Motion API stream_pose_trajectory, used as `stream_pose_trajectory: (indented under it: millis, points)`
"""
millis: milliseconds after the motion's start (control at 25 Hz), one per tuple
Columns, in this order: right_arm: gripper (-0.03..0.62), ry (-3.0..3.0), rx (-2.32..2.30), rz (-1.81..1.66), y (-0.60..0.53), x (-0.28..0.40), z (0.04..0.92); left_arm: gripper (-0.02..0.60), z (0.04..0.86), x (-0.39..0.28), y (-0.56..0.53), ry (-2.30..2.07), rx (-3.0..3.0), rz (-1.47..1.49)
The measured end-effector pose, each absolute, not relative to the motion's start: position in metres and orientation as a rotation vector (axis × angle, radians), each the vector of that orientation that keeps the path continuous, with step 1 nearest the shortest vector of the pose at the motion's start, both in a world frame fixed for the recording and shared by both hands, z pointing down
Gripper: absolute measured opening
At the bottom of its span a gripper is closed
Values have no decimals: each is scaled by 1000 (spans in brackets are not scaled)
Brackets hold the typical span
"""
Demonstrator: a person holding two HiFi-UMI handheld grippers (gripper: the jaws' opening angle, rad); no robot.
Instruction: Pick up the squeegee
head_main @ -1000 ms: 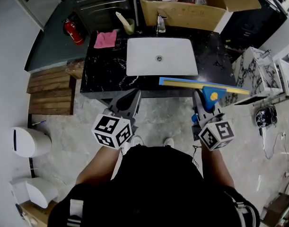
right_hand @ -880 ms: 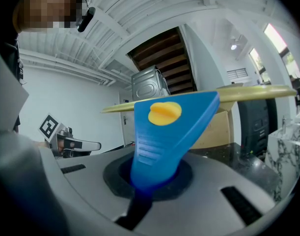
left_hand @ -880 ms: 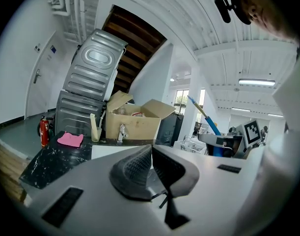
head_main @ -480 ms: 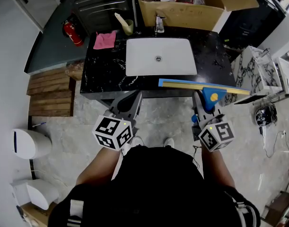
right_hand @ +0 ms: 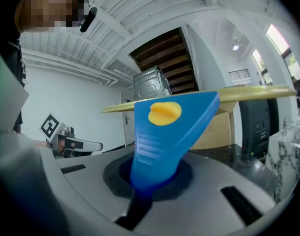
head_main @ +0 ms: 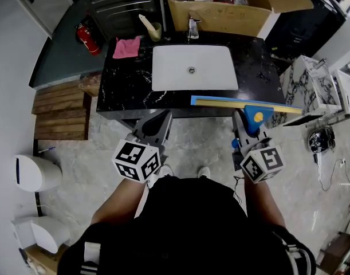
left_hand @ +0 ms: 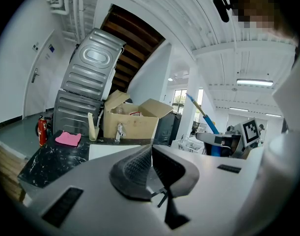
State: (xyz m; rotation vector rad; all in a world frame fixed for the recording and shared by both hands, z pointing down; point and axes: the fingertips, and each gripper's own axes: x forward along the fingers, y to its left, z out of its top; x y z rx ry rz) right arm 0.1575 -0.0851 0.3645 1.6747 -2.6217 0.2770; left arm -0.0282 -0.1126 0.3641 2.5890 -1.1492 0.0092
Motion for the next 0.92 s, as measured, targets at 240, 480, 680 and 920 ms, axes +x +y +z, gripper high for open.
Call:
stream_pose_trajectory:
  millis: [240, 480, 680, 920]
  points:
    - [9, -2620, 1671, 277, -86, 158, 363, 17, 363, -27, -114, -1147, 2591, 4]
    - [9, -2622, 1677, 289, -87, 161, 365, 17, 362, -24, -115, -1149, 2592, 5]
    - [9, -2621, 1688, 304, -89, 164, 369, 17, 364, -24, -118, -1156, 2590, 7]
    - [9, -2621, 1689, 305, -90, 167, 370, 17, 362, -20, -121, -1161, 2591, 0]
